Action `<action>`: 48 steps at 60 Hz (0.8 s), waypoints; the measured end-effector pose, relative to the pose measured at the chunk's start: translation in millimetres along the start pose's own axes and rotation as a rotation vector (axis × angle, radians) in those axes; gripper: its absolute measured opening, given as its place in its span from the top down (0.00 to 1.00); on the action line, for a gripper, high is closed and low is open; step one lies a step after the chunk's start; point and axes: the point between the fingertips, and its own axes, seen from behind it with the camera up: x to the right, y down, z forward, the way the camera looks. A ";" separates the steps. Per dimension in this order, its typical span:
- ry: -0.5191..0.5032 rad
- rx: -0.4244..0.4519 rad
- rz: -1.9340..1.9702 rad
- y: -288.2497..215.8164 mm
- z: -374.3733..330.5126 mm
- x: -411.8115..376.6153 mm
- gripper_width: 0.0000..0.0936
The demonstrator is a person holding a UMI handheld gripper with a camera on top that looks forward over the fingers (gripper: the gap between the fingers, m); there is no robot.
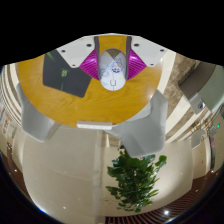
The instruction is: Arrange mouse
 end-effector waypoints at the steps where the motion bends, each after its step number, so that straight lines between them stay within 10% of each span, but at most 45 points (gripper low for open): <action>1: 0.007 0.006 0.003 -6.5 0.0 8.6 0.61; 29: 0.053 -0.116 0.042 57.6 106.6 202.3 0.58; 38: -0.009 -0.115 0.052 67.2 109.8 202.0 0.41; 43: -0.003 -0.131 0.048 66.3 100.4 207.1 0.05; 48: -0.003 -0.117 0.046 57.9 76.0 204.8 0.08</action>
